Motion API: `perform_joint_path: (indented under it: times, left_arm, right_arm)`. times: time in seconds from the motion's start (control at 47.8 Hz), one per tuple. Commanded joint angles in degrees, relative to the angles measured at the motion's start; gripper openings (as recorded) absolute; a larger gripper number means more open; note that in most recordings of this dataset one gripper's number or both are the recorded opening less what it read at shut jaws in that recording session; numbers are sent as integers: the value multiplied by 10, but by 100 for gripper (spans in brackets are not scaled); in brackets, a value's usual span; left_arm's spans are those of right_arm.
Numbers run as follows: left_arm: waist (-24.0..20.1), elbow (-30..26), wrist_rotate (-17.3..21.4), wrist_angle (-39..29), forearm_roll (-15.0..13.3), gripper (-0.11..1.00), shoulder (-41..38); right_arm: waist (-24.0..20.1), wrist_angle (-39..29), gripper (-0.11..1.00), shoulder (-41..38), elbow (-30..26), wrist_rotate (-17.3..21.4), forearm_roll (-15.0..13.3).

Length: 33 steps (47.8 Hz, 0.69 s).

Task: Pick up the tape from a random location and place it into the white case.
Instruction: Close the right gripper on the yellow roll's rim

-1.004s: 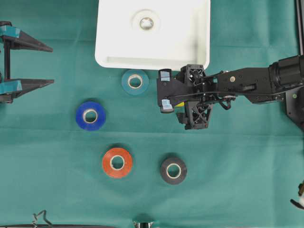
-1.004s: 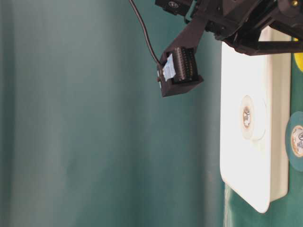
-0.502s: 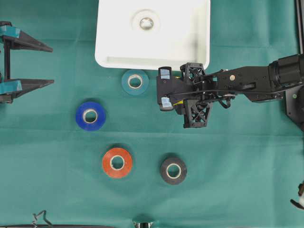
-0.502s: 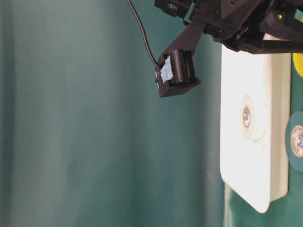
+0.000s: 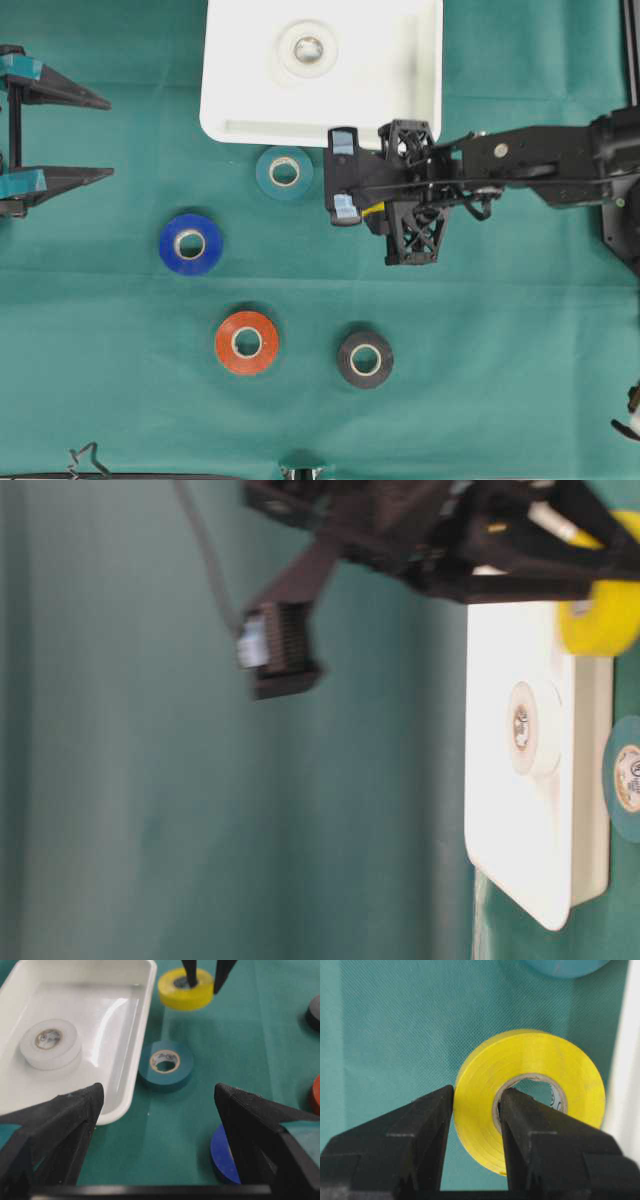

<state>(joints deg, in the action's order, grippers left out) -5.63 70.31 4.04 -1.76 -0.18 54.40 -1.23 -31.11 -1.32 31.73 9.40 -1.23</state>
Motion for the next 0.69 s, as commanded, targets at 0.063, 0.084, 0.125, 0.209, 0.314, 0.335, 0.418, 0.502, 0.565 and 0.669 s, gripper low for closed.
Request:
perform_joint_path:
  times: [0.063,0.084,0.125,0.209,0.314,0.335,0.418,0.502,0.565,0.669]
  left_arm:
    - [1,-5,0,1,0,98,-4]
    - [1,-6,0,1,0,98,-4]
    - [1,-5,0,-2,-1,98,-4]
    - [1,-6,0,-4,0,98,-4]
    - [1,-6,0,-4,0,98,-4]
    - [1,-6,0,-4,-1,98,-4]
    - [1,-5,0,-4,-1,98,-4]
    - [1,-6,0,-4,-1,98,-4]
    - [1,-6,0,-4,0,98,-4]
    - [1,-6,0,-4,0,98,-4]
  right_arm:
    - [-4,-52,32,47,-43,0,-1]
    - [-4,-60,32,51,-47,0,-1]
    - [-4,-74,32,57,-54,0,-1]
    - [-4,-99,32,69,-67,0,-1]
    - [-4,-127,31,83,-82,0,-1]
    - [-4,-135,31,87,-86,1,-1]
    - [-4,-158,31,98,-98,1,-1]
    - [-5,-185,31,110,-111,1,-1]
    - [-5,-206,31,120,-122,1,-1]
    - [-6,-233,31,134,-140,1,-1]
